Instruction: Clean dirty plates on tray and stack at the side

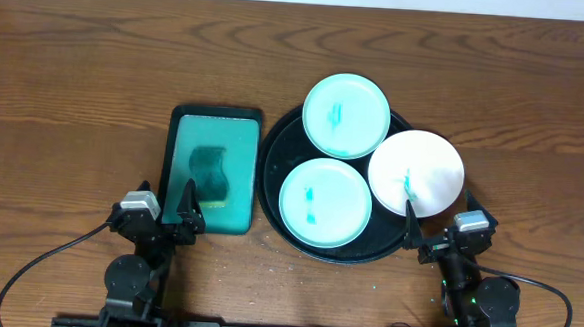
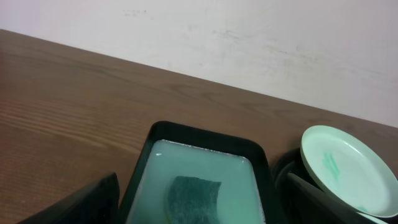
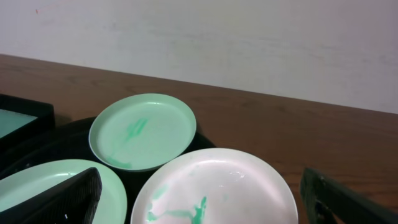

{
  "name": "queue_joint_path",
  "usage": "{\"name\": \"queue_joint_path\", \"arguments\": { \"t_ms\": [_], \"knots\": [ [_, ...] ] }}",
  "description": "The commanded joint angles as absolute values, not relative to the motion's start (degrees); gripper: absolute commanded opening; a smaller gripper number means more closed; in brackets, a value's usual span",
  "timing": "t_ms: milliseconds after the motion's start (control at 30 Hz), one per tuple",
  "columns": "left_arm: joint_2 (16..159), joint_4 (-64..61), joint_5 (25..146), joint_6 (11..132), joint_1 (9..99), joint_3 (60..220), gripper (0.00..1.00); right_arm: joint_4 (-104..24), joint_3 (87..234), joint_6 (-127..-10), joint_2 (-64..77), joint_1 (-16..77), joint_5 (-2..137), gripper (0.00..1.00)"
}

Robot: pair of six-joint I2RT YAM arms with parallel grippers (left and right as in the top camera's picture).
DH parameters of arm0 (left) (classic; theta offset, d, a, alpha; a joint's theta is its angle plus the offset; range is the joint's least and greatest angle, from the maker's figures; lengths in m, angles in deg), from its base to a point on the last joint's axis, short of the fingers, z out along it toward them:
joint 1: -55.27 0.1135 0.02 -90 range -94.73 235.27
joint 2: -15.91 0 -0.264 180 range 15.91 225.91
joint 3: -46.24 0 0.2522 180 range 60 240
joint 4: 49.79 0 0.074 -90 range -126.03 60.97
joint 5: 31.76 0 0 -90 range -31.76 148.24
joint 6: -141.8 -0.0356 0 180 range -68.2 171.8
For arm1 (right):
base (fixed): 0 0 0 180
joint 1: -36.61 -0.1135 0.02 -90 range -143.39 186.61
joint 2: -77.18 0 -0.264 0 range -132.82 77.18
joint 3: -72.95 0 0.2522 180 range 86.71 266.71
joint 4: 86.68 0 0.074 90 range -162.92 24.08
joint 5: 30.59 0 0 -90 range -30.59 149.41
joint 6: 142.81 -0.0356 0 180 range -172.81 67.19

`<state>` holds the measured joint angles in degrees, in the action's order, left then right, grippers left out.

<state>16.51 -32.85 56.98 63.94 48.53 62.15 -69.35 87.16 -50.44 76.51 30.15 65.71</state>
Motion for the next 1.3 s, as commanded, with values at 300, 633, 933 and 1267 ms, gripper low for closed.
{"name": "queue_joint_path", "arguments": {
  "t_ms": [300, 633, 933, 1267],
  "knots": [
    [16.5, -32.1, 56.3, 63.4, 48.8, 60.2, 0.83, -69.3, 87.0, -49.7, 76.7, 30.6, 65.3, 0.99],
    [16.5, -32.2, 56.3, 63.4, 48.8, 60.2, 0.83, -69.3, 87.0, -49.7, 76.7, 30.6, 65.3, 0.99],
    [16.5, -32.2, 56.3, 63.4, 48.8, 60.2, 0.83, -69.3, 87.0, -49.8, 76.7, 30.6, 65.3, 0.99],
    [16.5, -32.4, 56.3, 63.5, 48.8, 60.4, 0.83, -69.7, 87.0, -49.8, 76.7, 30.6, 66.0, 0.99]
  ]
}}
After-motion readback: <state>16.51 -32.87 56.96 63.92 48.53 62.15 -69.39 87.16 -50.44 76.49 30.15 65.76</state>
